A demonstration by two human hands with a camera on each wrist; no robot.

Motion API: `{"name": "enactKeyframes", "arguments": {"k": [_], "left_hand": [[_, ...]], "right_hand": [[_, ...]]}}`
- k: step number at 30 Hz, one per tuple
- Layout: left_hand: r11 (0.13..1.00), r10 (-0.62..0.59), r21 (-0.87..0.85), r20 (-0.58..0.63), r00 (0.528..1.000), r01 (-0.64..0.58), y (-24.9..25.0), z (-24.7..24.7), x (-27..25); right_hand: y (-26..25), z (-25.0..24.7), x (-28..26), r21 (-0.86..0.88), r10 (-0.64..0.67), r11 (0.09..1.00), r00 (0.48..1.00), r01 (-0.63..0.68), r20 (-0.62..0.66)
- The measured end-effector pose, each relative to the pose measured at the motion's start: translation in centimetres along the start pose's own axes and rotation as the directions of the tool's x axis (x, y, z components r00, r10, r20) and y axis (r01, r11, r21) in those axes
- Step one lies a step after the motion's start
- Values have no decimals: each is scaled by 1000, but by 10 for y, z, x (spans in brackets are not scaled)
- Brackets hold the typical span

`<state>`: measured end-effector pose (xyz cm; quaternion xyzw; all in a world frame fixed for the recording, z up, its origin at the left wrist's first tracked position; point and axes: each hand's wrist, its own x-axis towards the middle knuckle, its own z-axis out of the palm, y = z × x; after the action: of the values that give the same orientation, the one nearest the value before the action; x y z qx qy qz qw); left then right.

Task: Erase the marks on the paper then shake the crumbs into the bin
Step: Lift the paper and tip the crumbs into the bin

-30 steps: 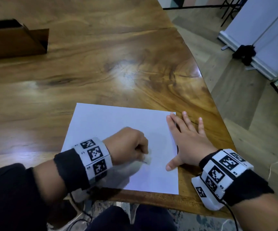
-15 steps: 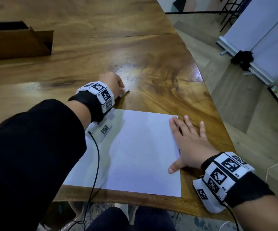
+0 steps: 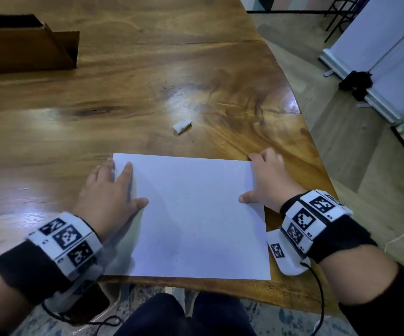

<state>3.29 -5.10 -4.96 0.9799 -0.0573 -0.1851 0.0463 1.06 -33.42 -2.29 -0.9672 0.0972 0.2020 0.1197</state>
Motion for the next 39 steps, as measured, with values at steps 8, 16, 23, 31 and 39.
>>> {"name": "enactKeyframes", "arguments": {"k": [8, 16, 23, 31, 39], "left_hand": [[999, -38, -35, -39, 999, 36, 1, 3, -17], [913, -71, -406, -76, 995, 34, -25, -10, -27], [722, -51, -689, 37, 998, 63, -49, -5, -34], [485, -43, -855, 187, 981, 184, -56, 16, -63], [158, -45, -934, 319, 947, 322, -75, 41, -114]], "right_hand": [[1, -2, 5, 70, 7, 998, 999, -10, 35], [15, -7, 1, 471, -104, 877, 995, 93, -3], [26, -16, 7, 576, -175, 807, 984, 128, 27], [13, -29, 24, 481, -269, 861, 950, 164, 157], [-13, -26, 19, 423, -308, 888, 916, 180, 256]]}}
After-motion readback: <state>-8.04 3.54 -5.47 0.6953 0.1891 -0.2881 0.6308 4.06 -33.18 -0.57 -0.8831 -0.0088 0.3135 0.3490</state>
